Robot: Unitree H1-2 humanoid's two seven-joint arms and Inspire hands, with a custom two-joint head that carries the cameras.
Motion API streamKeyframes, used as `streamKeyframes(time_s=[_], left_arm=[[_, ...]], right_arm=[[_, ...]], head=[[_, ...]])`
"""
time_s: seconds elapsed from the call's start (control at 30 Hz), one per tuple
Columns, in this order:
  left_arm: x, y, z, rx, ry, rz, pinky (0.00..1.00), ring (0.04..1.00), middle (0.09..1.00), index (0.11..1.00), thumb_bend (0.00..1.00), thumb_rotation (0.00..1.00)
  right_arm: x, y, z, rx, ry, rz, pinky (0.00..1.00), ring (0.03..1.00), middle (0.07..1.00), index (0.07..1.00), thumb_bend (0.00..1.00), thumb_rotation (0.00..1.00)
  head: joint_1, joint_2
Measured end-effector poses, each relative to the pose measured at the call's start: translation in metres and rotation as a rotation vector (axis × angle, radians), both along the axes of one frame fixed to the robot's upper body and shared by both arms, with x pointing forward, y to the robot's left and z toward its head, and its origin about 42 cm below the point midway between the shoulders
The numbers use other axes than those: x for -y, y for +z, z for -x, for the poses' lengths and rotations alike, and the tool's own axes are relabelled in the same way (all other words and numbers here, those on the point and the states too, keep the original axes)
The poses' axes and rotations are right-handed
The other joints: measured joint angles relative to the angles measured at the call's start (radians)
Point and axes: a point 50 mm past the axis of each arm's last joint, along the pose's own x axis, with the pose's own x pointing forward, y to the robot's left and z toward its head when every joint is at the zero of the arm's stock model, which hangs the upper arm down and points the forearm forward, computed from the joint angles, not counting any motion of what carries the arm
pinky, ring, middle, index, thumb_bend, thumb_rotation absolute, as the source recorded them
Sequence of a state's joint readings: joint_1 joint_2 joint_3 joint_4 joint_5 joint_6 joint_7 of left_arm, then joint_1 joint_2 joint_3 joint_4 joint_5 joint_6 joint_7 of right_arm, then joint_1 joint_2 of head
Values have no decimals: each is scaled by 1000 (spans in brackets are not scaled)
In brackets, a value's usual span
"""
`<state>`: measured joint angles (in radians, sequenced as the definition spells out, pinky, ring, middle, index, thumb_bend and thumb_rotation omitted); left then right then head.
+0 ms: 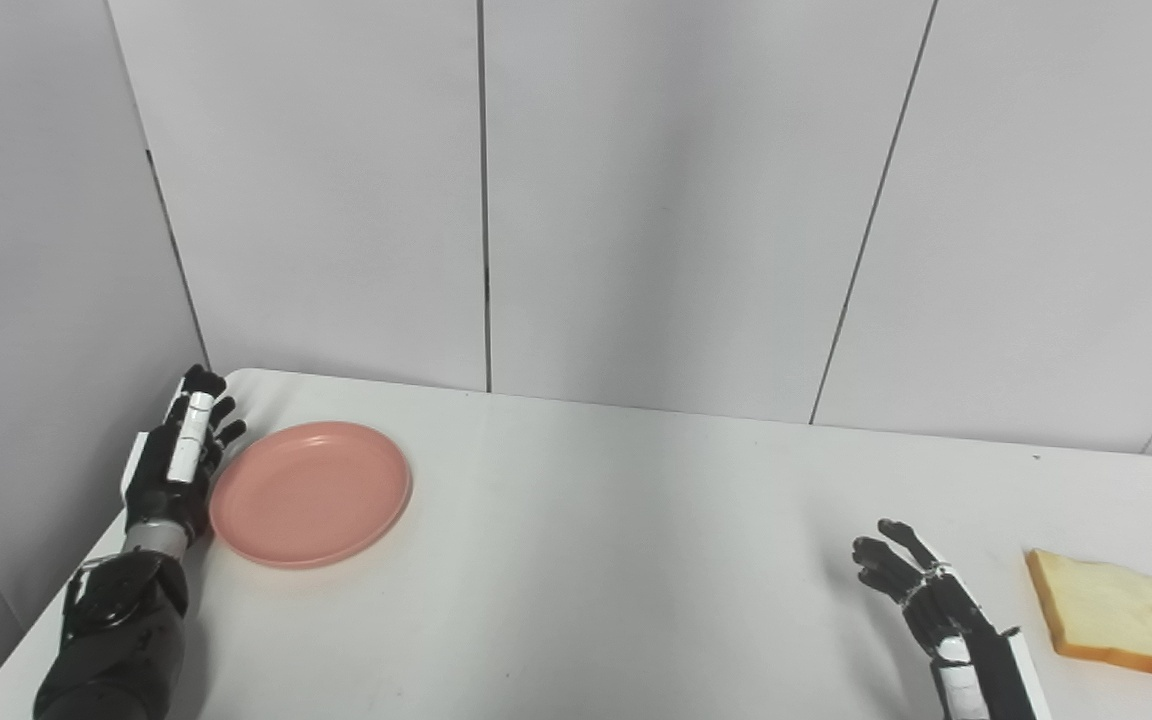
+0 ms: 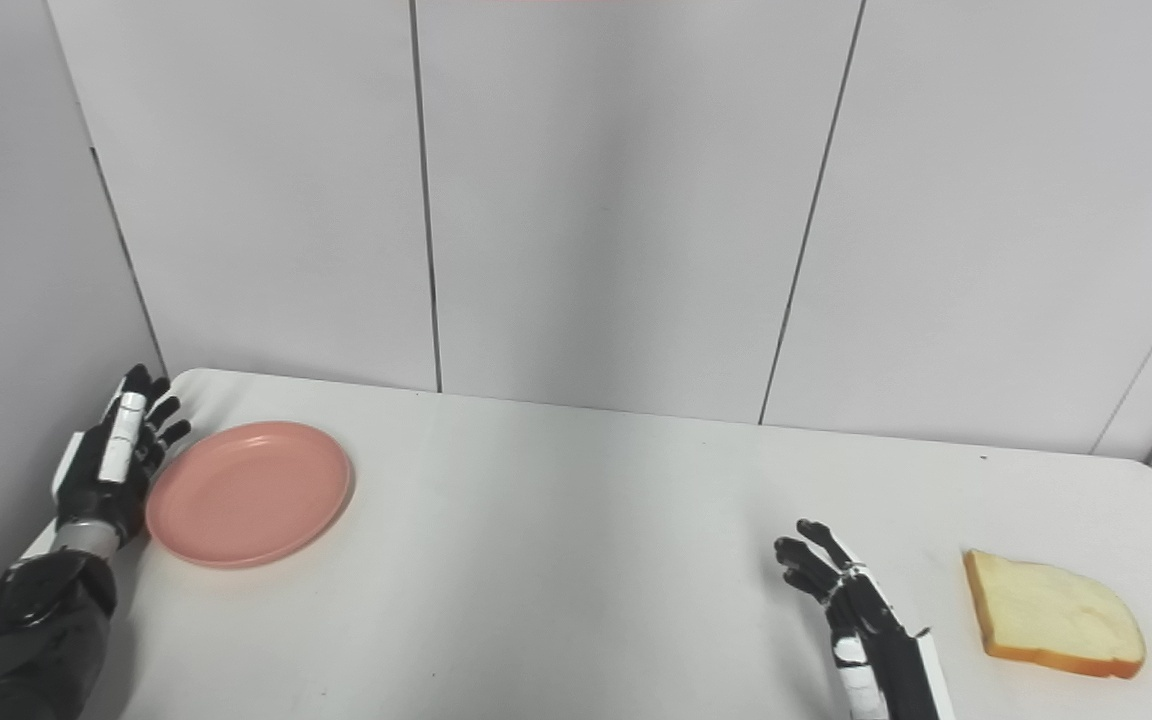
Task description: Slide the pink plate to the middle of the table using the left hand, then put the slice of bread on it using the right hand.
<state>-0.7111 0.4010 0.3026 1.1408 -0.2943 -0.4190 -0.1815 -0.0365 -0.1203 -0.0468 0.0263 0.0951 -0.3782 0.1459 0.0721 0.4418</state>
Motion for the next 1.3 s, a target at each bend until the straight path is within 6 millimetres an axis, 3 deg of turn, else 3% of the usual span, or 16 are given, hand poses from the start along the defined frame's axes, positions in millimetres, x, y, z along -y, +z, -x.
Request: streamKeyframes(time_s=[0.2,0.43,0.53,0.67,0.87,1.2,1.3], left_arm=[[0,-2,0,-3,-14,11,973,986,970,995,931,768],[2,-10,2,-41,-32,9,882,925,917,952,987,793],[3,-10,2,-43,-37,8,857,917,913,951,956,780],[4,-10,2,-42,-64,28,925,933,942,975,870,765],[11,-7,-2,-44,-92,36,889,966,958,968,771,808],[31,-9,-8,-56,-191,24,869,941,935,952,794,758],[41,-8,-13,-60,-214,23,823,925,932,967,831,789]], right_arm=[[-3,0,1,-6,2,4,804,797,768,835,837,974],[-6,-1,4,-14,7,-2,808,797,765,836,834,980],[-7,-1,5,-16,8,-3,816,802,768,840,831,989],[-7,-1,5,-17,7,0,808,795,763,836,831,987],[-8,-1,5,-17,5,3,813,797,766,841,829,986],[-13,-1,7,-26,10,-3,807,791,762,837,805,989],[-13,-2,7,-26,10,1,810,792,760,841,803,994]], head=[[0,3],[-3,12],[-5,12],[-6,12],[-17,17],[-23,17],[-23,17]])
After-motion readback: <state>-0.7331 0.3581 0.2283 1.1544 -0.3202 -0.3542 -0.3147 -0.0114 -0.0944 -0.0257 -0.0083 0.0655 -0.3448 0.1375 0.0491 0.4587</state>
